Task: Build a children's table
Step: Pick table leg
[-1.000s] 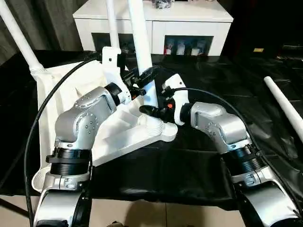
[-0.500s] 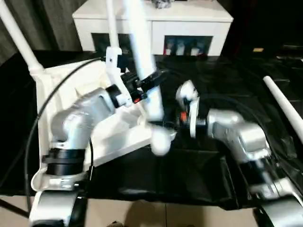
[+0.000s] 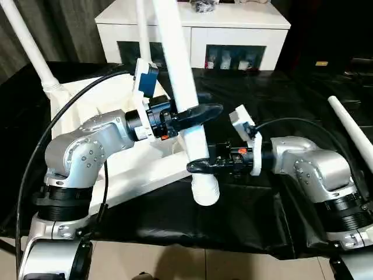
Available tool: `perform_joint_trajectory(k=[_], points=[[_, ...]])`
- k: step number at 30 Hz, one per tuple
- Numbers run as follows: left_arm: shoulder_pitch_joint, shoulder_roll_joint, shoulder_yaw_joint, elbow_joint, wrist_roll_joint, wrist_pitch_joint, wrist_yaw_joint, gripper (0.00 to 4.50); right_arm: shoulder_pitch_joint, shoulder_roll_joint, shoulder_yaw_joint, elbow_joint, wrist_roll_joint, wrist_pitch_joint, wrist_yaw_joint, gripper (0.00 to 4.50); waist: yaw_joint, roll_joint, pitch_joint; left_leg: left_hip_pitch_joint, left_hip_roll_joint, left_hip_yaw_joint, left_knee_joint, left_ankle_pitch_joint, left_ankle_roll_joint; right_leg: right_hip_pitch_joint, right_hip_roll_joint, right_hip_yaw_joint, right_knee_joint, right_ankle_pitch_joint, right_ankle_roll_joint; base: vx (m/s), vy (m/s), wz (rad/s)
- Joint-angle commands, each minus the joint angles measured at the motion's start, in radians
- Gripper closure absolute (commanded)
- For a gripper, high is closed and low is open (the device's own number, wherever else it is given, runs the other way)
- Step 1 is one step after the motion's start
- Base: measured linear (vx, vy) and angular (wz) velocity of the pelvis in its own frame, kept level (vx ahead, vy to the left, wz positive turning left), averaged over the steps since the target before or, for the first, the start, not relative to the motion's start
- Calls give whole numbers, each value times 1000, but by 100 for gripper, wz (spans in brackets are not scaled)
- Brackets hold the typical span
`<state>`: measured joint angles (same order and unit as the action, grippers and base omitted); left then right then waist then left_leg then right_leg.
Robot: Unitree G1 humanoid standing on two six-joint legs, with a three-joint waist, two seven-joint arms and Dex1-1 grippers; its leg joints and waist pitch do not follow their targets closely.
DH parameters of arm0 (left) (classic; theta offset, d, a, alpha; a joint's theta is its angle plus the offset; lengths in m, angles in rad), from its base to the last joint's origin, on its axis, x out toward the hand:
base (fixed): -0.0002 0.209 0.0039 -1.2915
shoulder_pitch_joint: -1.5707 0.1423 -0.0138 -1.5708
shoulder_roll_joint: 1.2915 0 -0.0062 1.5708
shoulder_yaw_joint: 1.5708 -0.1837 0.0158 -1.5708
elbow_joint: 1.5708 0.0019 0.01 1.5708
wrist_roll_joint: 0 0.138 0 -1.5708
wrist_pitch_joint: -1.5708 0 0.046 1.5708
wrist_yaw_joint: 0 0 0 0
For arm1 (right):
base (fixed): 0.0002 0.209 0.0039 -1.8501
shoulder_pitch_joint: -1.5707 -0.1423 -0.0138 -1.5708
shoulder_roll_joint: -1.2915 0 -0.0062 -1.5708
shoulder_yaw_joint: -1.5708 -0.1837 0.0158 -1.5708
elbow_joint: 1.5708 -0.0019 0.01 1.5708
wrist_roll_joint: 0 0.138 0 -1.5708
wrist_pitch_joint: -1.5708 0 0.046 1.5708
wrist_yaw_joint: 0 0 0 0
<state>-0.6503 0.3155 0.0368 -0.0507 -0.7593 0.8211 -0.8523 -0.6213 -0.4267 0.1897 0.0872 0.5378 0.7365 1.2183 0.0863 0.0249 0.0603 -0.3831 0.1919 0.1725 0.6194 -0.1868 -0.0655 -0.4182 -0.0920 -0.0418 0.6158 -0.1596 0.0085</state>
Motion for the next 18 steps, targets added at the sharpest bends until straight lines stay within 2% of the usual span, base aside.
perform_joint_trajectory(k=[1,3,4,10,18], points=[[6,10,3,-1,-15,8,-13,182,-26,-14,-25,-17,17,4,20,267,-1,-2,-79,18,19,-1,-75,-182,0,56,-30,24,-57,-180,-245,0,0,0],[6,12,6,-2,-19,10,-16,197,-30,-22,-21,-20,23,11,33,267,0,-3,-81,16,18,0,-74,-170,4,58,-29,24,-55,-155,-250,0,0,0],[7,11,10,-3,-27,12,-21,222,-31,-26,-18,-21,26,14,39,267,-1,-5,-81,15,18,0,-73,-167,5,58,-29,24,-54,-151,-252,0,0,0],[6,0,29,-1,-42,14,-7,260,-35,-32,-15,-22,29,17,44,267,0,-5,-80,16,19,1,-74,-172,7,58,-30,24,-56,-168,-252,0,0,0],[-12,-11,47,28,-40,-3,26,265,-41,-26,-15,-15,14,-7,34,267,0,-4,-81,17,18,1,-72,-169,5,57,-29,24,-57,-174,-245,0,0,0]])
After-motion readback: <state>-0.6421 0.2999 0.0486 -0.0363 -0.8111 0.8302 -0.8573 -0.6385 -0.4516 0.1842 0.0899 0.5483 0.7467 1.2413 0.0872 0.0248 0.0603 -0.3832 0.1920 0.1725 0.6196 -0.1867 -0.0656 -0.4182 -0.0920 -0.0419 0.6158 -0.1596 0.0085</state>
